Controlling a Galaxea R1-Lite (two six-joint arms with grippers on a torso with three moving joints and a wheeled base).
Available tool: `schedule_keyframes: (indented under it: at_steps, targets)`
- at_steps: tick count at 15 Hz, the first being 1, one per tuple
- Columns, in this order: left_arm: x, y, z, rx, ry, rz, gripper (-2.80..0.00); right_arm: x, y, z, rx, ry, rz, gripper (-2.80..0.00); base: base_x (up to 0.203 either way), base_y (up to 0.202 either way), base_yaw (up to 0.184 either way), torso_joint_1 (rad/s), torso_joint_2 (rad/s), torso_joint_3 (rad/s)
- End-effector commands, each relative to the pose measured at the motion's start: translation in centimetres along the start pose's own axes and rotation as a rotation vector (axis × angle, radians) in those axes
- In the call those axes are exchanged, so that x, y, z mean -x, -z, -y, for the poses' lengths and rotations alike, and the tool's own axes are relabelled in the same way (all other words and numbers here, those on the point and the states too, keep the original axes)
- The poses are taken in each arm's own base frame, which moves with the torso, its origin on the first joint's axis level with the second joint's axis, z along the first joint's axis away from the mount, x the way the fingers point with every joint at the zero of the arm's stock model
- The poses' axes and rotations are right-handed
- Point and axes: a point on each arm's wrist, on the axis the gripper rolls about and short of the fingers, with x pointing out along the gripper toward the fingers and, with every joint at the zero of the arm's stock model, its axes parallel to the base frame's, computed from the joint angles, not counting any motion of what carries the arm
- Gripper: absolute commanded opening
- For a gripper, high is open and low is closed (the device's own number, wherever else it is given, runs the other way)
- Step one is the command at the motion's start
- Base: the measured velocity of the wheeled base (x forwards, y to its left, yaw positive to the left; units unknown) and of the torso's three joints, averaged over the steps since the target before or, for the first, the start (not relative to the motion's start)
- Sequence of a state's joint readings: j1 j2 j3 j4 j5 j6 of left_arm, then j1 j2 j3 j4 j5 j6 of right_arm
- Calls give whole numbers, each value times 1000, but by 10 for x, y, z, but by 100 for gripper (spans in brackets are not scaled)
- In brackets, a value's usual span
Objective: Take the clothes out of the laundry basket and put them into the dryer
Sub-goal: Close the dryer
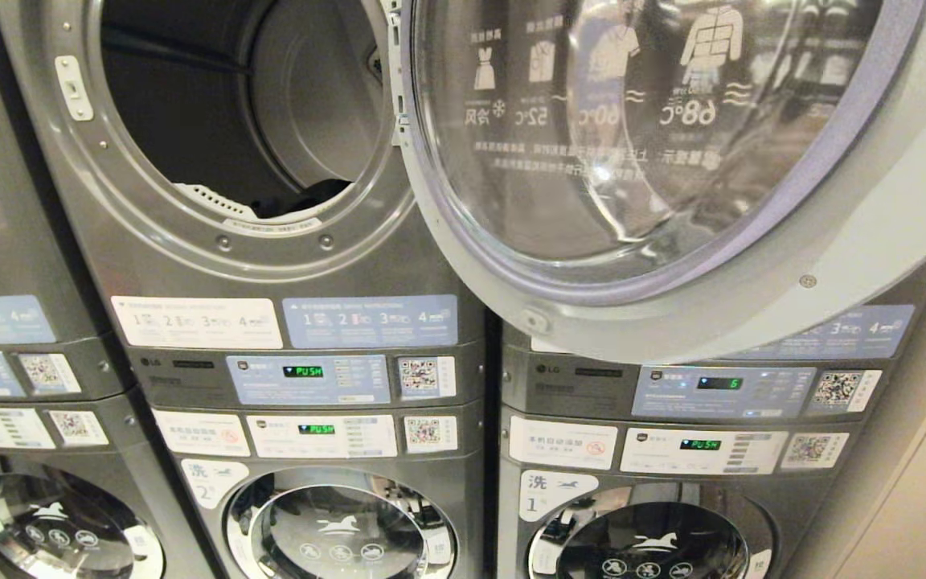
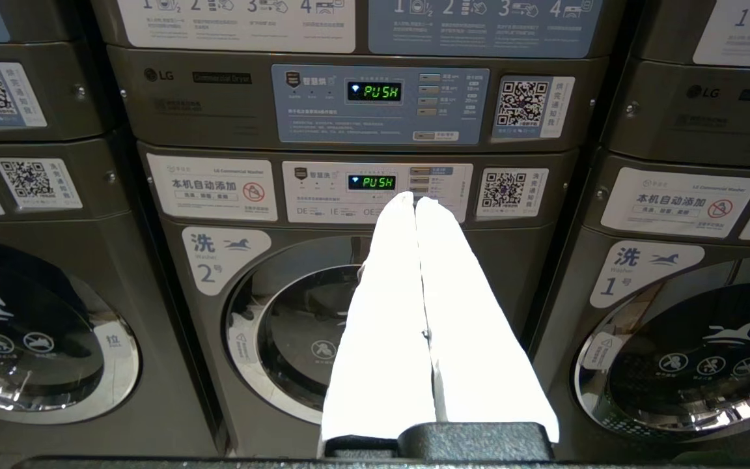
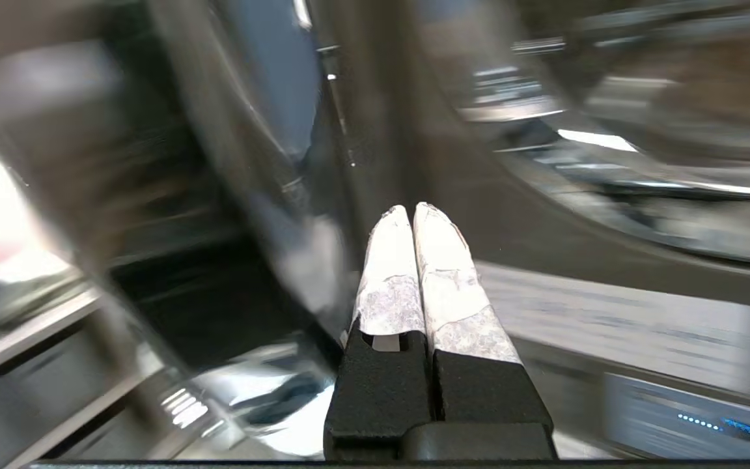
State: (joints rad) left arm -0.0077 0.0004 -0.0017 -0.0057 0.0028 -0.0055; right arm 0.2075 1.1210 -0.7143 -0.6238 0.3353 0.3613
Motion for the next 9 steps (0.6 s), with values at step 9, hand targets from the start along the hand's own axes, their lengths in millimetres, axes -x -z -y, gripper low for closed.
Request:
schedule_keyframes:
  at_steps: [9]
  targets:
    - [0,0,0,1,0,1,-280,-41,24,-100,-49,-558,-152,-280,0,0,0,0,0,0]
